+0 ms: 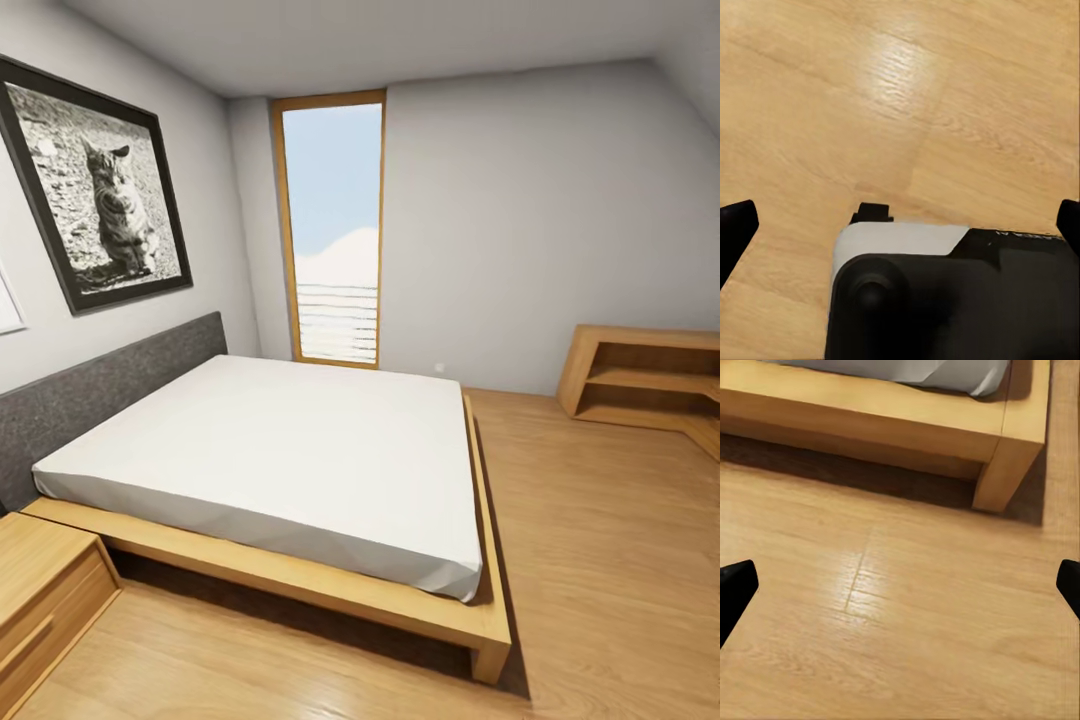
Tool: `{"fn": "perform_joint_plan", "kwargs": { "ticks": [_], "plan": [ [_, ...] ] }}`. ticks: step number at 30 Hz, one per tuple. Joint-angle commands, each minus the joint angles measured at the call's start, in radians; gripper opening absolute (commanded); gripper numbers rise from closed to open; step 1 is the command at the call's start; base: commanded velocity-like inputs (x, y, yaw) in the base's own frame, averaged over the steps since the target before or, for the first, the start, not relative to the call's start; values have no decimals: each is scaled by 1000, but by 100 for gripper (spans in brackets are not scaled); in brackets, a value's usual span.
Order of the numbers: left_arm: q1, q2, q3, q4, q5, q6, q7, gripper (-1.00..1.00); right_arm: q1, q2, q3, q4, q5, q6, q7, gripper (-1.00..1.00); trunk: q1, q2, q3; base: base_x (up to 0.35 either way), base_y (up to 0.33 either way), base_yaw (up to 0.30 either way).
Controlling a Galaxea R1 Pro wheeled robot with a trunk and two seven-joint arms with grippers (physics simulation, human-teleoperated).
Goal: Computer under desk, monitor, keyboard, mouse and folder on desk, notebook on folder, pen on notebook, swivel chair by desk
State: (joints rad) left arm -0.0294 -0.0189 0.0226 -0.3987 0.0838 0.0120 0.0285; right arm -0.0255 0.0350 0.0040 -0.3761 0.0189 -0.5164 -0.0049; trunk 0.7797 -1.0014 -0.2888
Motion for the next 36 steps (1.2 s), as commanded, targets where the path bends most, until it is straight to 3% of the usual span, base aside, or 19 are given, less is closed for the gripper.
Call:
{"fn": "perform_joint_plan", "kwargs": {
  "ticks": [1, 3, 4, 8, 17, 21, 36],
  "plan": [
    [-9, 1, 3, -10, 20, 2, 11, 100, -6, 1, 0, -1, 2, -5, -1, 100, -4, 6, 2, 0, 0, -46],
    [-30, 3, 4, -26, 59, 4, 37, 100, -26, 6, 0, -4, 1, -13, -1, 100, -12, 20, 8, 0, 0, -125],
    [-47, 5, 5, -22, 116, 3, 54, 100, -68, 10, -1, 6, -5, -29, -1, 100, -15, 27, 11, 0, 0, -245],
    [-53, 12, 5, 42, 140, -20, 59, 100, -96, 10, -1, 38, -30, -46, 0, 100, -31, 55, 24, 0, 0, -271],
    [-55, 28, -2, 112, 144, -148, 59, 100, -106, 10, -1, 106, -42, -90, 1, 100, -38, 69, 30, 0, 0, -295],
    [-55, 30, -2, 126, 146, -270, 66, 100, -106, 11, 3, 124, -38, -111, 3, 100, -38, 69, 30, 0, 0, -299],
    [-55, 31, 3, 127, 149, -277, 68, 100, -106, 11, 5, 126, -24, -107, 4, 100, -38, 69, 30, -155, 0, -300]
  ]
}}
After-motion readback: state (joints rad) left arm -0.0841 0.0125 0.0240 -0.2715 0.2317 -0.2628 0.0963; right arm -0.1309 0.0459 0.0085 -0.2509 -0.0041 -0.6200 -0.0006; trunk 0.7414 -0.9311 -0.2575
